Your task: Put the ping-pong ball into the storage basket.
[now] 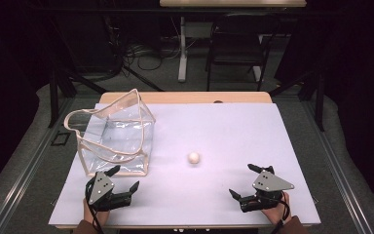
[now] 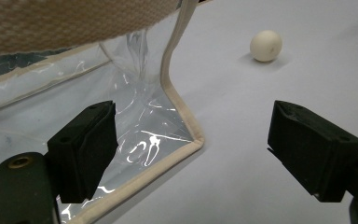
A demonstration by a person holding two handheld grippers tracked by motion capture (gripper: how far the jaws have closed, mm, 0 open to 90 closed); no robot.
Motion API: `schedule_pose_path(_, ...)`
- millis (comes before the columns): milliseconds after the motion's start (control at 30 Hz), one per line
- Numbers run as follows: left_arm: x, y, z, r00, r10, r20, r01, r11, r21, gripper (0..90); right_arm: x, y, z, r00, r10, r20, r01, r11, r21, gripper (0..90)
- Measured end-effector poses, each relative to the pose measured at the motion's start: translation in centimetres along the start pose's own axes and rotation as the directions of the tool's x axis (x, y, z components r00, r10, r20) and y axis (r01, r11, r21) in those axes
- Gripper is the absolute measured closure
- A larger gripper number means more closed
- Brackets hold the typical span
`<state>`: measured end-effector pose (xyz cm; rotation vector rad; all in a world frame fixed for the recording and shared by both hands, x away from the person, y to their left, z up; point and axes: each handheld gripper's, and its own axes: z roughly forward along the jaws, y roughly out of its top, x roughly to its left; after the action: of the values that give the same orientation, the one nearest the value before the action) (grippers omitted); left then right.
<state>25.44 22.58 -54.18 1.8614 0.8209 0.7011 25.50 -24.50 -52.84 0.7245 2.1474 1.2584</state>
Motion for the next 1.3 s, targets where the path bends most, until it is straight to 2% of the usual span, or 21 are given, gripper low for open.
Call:
schedule_pose_path(500, -0.2, 0.1, 0.4, 1.0000, 0.009, 0.001, -0.009, 0.9999, 0.004, 15.9, 0.1, 0.2, 0.4, 0.9998, -0.018, 0.004, 0.018, 1.000, 0.011, 0.0)
schedule_pose_path(900, 0.0, 0.0, 0.5, 0.9999, 0.011, 0.004, -0.011, 0.9998, 0.014, 15.9, 0.0, 1.1, 1.7, 0.9996, -0.027, 0.002, 0.027, 0.998, 0.064, 0.0)
schedule_pose_path(1300, -0.1, 0.0, 0.4, 0.9999, 0.010, 0.010, -0.010, 0.9999, 0.010, 15.9, -0.5, 2.1, 2.6, 0.9999, -0.009, -0.014, 0.010, 0.996, 0.091, 0.0)
